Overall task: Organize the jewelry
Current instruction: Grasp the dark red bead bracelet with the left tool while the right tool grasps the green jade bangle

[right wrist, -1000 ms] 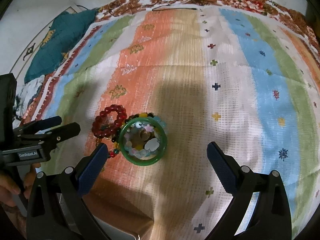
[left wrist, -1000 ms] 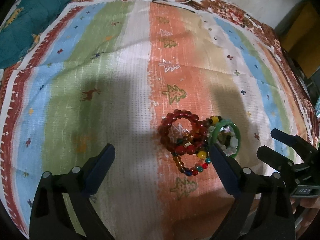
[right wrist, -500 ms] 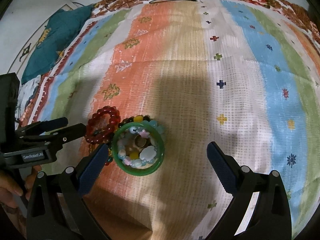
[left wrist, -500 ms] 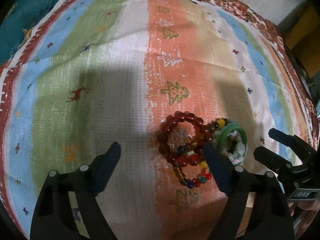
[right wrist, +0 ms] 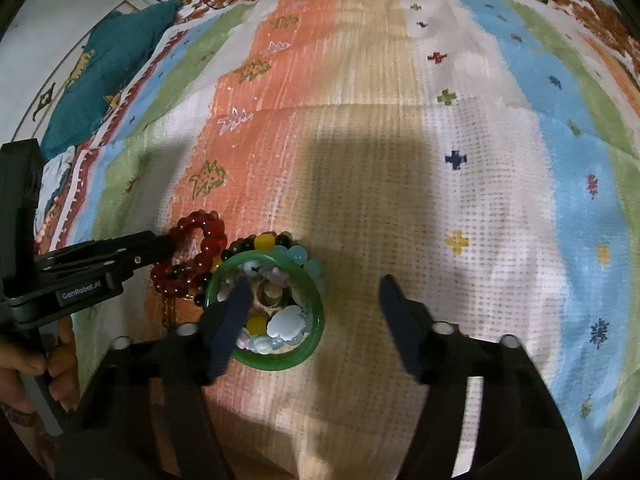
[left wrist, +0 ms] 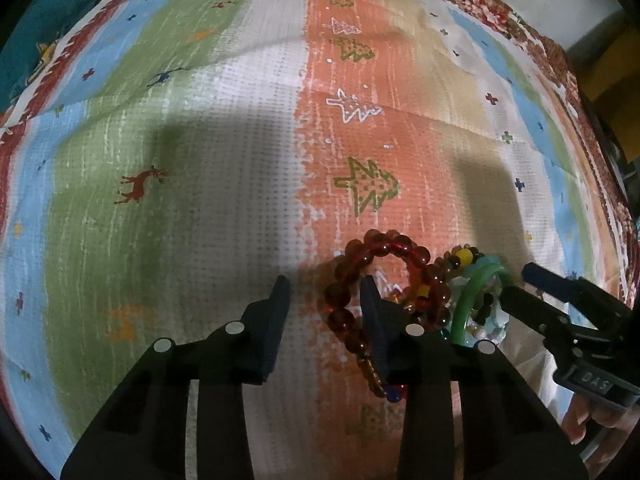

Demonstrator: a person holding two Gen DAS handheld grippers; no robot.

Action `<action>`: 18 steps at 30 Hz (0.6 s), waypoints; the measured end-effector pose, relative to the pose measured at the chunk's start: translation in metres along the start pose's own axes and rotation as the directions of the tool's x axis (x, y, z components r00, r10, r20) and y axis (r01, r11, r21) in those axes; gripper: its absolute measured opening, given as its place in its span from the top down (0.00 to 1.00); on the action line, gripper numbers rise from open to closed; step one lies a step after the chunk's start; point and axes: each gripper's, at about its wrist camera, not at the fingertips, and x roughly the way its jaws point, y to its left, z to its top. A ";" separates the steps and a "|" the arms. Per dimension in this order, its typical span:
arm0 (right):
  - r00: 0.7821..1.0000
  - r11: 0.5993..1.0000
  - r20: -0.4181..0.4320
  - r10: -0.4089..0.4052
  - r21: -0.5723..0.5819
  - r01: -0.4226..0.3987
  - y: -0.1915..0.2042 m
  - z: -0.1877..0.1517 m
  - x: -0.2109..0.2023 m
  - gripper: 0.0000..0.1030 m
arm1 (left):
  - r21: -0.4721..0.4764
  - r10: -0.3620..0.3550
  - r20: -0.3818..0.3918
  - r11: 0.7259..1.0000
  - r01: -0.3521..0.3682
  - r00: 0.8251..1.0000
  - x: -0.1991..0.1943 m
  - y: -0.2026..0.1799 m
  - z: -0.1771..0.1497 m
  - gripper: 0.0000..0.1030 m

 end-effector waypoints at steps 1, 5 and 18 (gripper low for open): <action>1.000 1.000 -0.005 0.001 -0.003 -0.001 0.000 0.000 0.002 0.47 | 0.001 0.000 0.000 1.000 0.000 1.000 0.000 0.000 0.000 0.69; 1.000 1.000 -0.017 0.006 -0.011 -0.006 0.001 0.000 0.004 0.72 | 0.016 0.002 -0.005 1.000 -0.002 1.000 0.002 -0.002 0.001 0.74; 1.000 0.999 -0.010 0.013 -0.033 -0.013 0.003 0.001 0.001 0.88 | 0.070 0.011 -0.014 0.997 -0.010 1.000 0.004 -0.012 -0.004 0.87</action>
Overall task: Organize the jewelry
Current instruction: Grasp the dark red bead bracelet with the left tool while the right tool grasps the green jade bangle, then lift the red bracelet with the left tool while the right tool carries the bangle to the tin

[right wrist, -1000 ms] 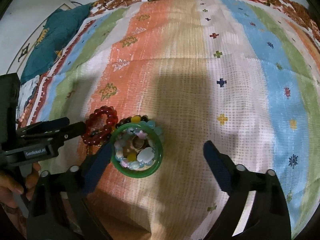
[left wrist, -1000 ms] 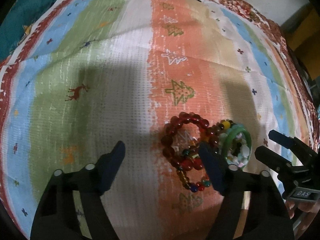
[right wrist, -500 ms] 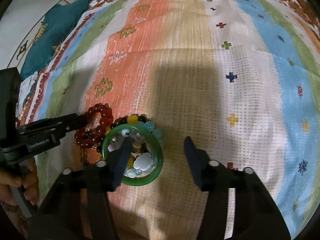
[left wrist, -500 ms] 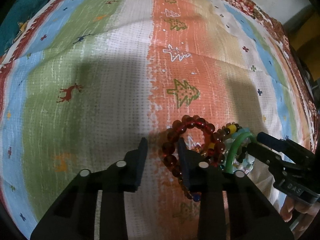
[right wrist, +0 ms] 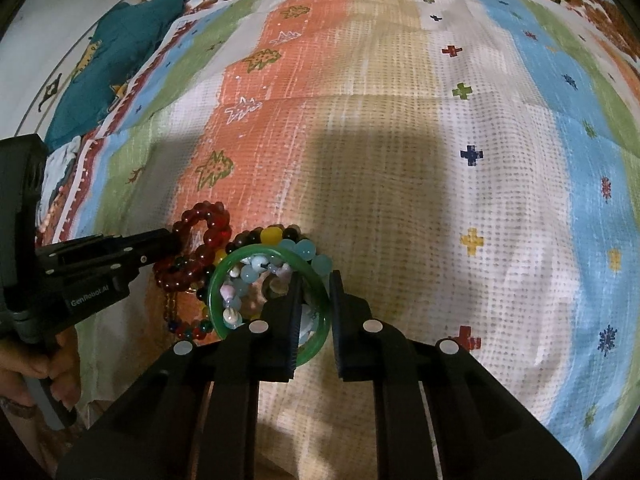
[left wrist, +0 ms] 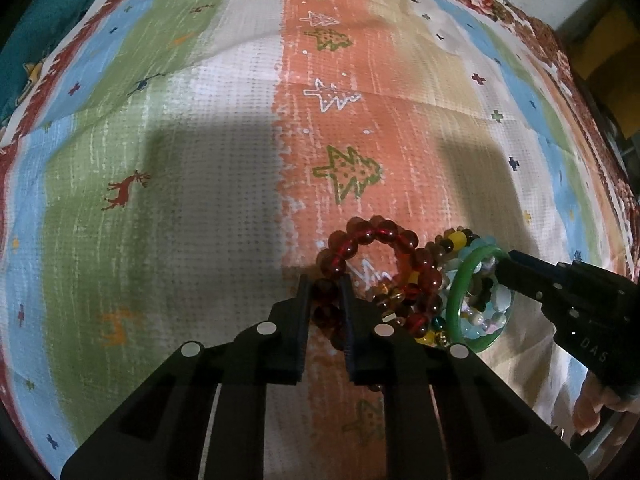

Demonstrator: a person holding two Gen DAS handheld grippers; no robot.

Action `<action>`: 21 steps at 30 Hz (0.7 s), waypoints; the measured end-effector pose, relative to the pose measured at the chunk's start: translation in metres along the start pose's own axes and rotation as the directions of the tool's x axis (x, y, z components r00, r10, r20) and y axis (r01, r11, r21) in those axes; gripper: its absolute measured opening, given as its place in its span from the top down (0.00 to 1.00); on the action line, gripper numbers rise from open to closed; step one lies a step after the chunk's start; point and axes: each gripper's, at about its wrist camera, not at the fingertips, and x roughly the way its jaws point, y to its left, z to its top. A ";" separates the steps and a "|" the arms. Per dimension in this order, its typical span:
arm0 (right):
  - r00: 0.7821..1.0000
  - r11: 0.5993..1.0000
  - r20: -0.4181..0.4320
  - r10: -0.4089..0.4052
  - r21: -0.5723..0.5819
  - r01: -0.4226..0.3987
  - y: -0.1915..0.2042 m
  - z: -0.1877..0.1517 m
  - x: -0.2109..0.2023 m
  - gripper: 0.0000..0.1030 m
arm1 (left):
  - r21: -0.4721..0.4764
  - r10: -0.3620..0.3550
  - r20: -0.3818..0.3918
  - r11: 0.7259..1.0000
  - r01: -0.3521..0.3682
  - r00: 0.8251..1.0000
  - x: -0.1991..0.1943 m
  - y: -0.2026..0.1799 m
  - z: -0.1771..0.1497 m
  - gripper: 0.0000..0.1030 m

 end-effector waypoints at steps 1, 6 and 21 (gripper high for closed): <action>1.000 1.000 0.004 -0.003 -0.004 0.003 0.000 0.000 -0.001 0.89 | 0.000 -0.002 0.000 1.000 0.002 1.000 0.000 0.000 0.001 0.87; 1.000 1.000 0.011 -0.011 -0.018 0.011 0.003 0.000 -0.006 0.91 | 0.003 -0.008 0.005 1.000 0.008 1.000 -0.006 0.000 0.001 0.87; 0.999 1.000 0.041 -0.017 -0.021 0.018 0.008 -0.007 -0.026 0.92 | 0.022 -0.036 0.048 0.999 0.035 0.998 -0.030 -0.010 -0.003 0.87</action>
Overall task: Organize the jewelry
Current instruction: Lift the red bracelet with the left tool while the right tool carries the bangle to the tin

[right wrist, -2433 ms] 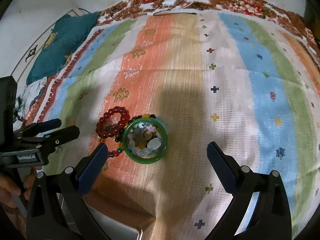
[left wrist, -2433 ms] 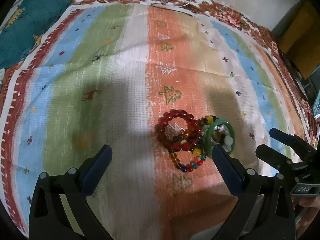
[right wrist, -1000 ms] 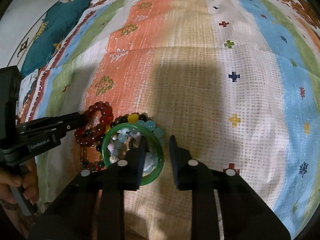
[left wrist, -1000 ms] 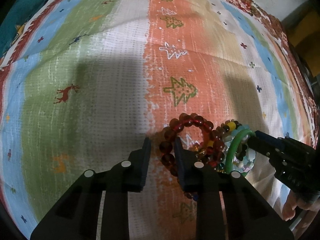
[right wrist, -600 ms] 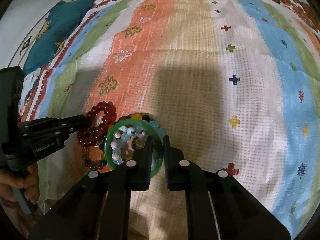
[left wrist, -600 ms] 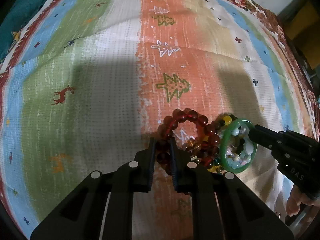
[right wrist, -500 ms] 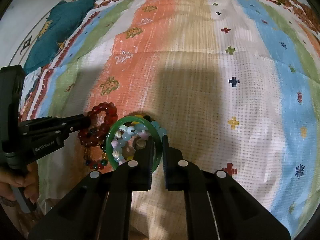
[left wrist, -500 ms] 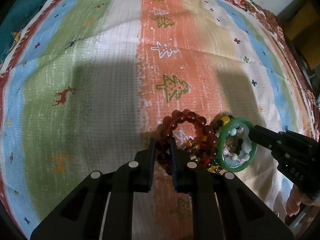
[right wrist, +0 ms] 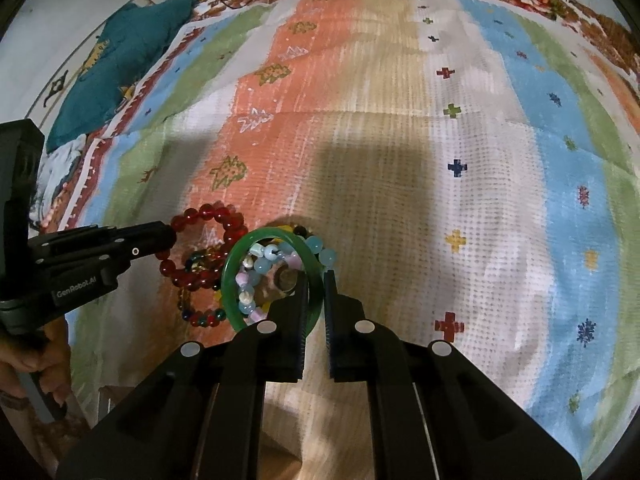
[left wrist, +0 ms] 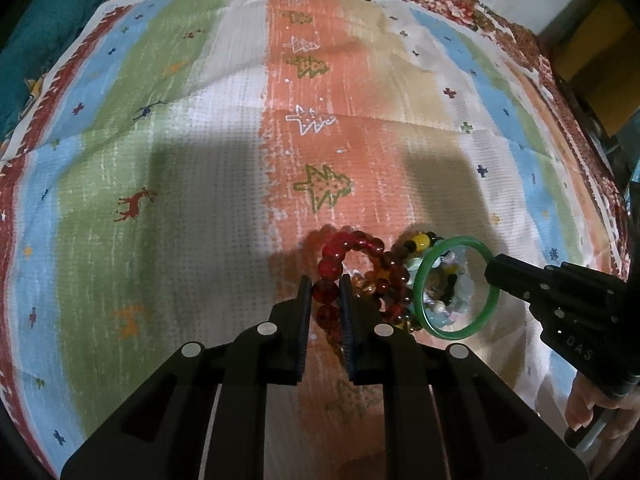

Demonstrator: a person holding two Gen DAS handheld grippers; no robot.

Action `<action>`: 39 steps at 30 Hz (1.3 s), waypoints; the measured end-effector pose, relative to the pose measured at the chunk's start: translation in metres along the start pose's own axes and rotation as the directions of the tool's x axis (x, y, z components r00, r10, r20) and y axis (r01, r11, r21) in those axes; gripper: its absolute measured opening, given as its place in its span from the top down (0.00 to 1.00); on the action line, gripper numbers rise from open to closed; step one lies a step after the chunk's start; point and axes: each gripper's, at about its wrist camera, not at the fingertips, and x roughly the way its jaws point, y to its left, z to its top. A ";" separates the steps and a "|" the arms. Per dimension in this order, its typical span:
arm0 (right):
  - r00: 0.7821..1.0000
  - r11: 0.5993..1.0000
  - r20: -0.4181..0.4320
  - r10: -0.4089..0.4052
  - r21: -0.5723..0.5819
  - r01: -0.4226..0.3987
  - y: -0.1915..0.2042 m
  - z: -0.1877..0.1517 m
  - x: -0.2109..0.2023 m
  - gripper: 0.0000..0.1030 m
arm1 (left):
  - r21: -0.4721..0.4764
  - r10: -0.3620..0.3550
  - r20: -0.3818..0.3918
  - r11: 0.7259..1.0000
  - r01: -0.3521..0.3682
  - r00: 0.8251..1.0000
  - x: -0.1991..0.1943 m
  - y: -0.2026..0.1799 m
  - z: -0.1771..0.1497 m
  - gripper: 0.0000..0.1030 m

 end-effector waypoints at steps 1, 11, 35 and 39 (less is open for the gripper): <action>1.000 1.000 0.005 0.003 0.001 -0.003 0.000 -0.001 -0.003 0.92 | -0.002 -0.004 0.005 1.000 0.004 1.000 -0.002 -0.001 -0.001 0.87; 0.999 1.000 0.040 -0.005 -0.015 0.006 0.005 -0.013 -0.024 0.92 | 0.011 -0.053 0.063 0.999 0.052 0.997 -0.029 -0.012 -0.007 0.87; 0.991 0.997 0.136 -0.003 -0.075 0.014 0.025 -0.051 -0.075 0.92 | 0.045 -0.111 0.176 0.993 0.105 0.978 -0.086 -0.022 -0.033 0.88; 0.990 0.996 0.141 0.006 -0.090 0.007 0.028 -0.056 -0.080 0.92 | 0.063 -0.118 0.192 0.992 0.108 0.974 -0.094 -0.026 -0.039 0.88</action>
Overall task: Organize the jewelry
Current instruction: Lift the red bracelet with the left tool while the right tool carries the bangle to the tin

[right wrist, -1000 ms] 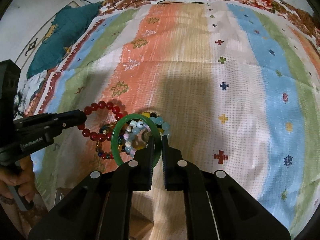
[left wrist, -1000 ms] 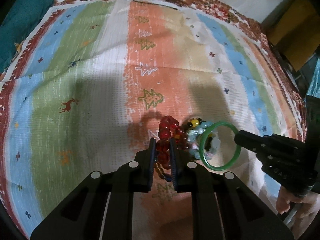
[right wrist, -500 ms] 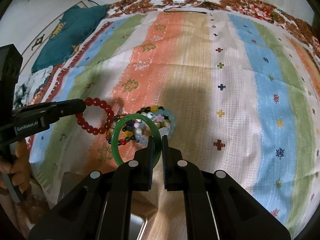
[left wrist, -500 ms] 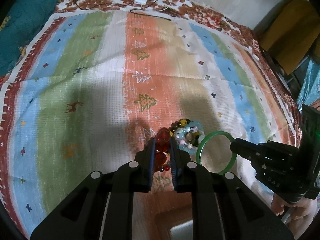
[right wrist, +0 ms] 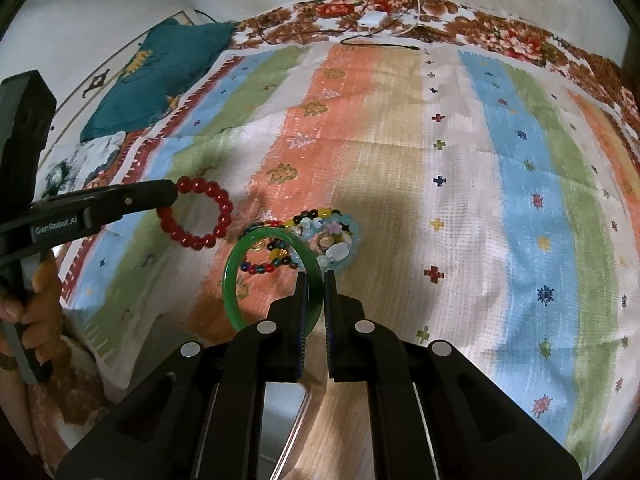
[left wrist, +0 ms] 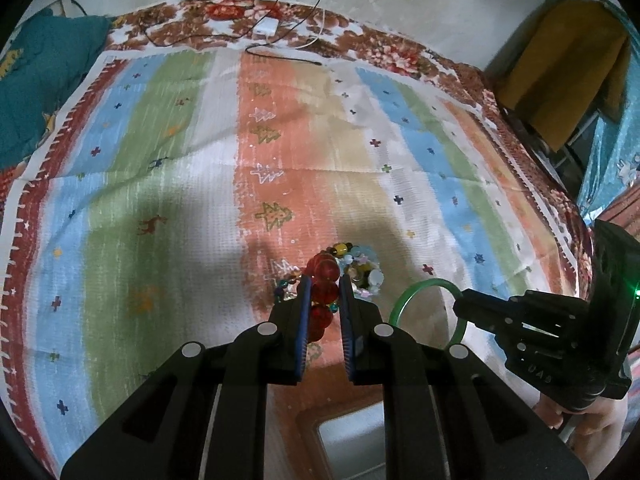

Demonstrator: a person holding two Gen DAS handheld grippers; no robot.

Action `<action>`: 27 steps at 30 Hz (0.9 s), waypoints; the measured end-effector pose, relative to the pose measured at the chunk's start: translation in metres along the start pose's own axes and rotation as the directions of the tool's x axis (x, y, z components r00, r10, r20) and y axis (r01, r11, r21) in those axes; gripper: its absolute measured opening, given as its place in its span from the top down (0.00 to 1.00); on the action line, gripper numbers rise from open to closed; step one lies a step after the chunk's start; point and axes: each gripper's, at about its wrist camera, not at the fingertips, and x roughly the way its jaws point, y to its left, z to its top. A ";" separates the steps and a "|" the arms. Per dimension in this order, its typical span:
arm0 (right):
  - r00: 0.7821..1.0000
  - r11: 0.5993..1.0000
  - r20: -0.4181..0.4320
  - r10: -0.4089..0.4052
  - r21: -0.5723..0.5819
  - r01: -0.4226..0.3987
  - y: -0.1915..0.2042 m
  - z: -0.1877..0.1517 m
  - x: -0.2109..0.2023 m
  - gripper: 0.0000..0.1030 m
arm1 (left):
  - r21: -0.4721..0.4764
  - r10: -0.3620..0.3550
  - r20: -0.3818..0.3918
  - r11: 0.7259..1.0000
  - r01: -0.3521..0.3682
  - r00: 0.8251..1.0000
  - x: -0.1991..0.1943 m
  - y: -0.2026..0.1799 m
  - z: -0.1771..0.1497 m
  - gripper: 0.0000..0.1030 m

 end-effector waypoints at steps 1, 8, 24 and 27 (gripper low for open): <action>1.000 1.000 0.002 -0.001 -0.004 0.001 0.001 -0.001 -0.002 0.92 | 0.003 -0.002 0.003 1.000 0.002 1.000 -0.002 -0.001 -0.001 0.88; 1.000 1.000 0.016 0.011 -0.016 -0.011 0.006 -0.011 -0.012 0.92 | 0.028 -0.037 0.039 0.999 0.036 0.999 -0.021 -0.014 -0.015 0.88; 1.000 0.999 0.021 0.019 -0.042 -0.018 0.016 -0.038 -0.028 0.92 | 0.081 -0.098 0.080 0.992 0.091 0.992 -0.050 -0.038 -0.056 0.88; 1.000 0.999 0.019 0.018 -0.047 -0.017 0.017 -0.043 -0.030 0.92 | 0.083 -0.108 0.082 0.991 0.101 0.991 -0.054 -0.038 -0.063 0.87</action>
